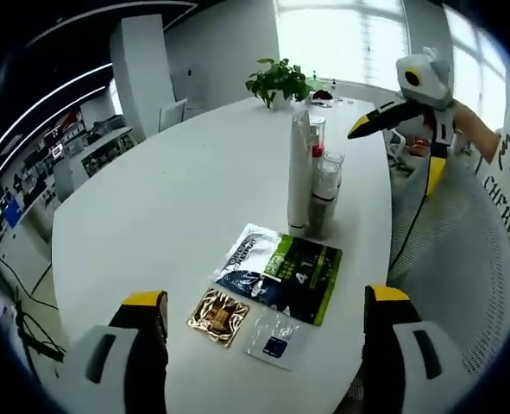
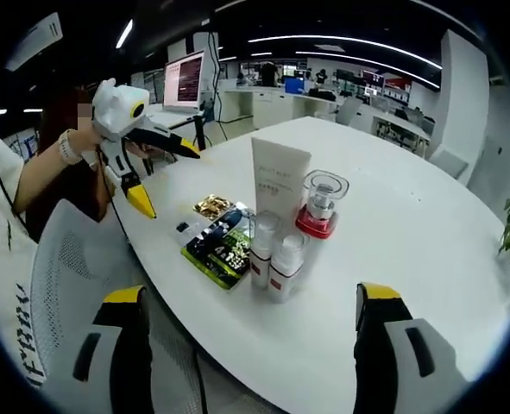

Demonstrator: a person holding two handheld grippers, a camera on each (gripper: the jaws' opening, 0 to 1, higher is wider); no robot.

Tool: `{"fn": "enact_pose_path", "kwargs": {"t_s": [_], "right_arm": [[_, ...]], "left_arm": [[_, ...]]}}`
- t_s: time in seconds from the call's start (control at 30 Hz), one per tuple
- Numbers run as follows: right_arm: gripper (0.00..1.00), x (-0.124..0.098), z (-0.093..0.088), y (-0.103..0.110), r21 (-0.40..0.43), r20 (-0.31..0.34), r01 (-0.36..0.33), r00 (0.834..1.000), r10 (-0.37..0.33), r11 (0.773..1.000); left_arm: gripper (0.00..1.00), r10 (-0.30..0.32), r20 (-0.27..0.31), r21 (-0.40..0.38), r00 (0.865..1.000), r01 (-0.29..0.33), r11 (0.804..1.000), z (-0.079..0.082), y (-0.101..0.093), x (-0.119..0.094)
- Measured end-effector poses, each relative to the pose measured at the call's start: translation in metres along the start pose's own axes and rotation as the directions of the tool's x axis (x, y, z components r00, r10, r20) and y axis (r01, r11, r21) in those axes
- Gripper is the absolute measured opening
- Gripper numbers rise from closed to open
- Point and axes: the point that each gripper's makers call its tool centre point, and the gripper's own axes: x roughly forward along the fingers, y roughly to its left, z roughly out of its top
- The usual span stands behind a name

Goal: Arrange the skincare products in the storage area until every visible bottle or jar stands upright without overlapping.

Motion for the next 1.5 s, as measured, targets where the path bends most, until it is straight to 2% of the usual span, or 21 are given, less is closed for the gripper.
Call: {"fn": "enact_pose_path", "kwargs": {"t_s": [0.47, 0.83, 1.07, 1.37, 1.5], "right_arm": [[1.00, -0.001, 0.005, -0.001, -0.008, 0.008, 0.006, 1.000, -0.006, 1.000], [1.00, -0.001, 0.005, 0.000, -0.023, 0.002, 0.006, 1.000, -0.006, 1.000], [1.00, -0.003, 0.008, 0.003, -0.011, 0.025, 0.003, 1.000, -0.003, 1.000], [1.00, -0.004, 0.007, 0.006, -0.018, 0.023, 0.003, 1.000, -0.003, 1.000], [1.00, -0.005, 0.005, 0.007, -0.020, 0.019, 0.001, 1.000, 0.000, 1.000]], "left_arm": [[0.99, 0.055, 0.059, -0.068, 0.997, -0.051, 0.996, 0.001, -0.011, -0.015], [0.99, 0.094, 0.063, -0.116, 0.994, -0.086, 0.989, 0.000, -0.017, -0.024], [0.99, 0.128, 0.058, -0.163, 0.990, -0.117, 0.980, -0.003, -0.021, -0.031], [0.99, 0.136, 0.072, -0.171, 0.988, -0.123, 0.978, -0.005, -0.025, -0.036], [0.99, 0.145, 0.096, -0.178, 0.985, -0.126, 0.976, -0.002, -0.026, -0.038]]}}
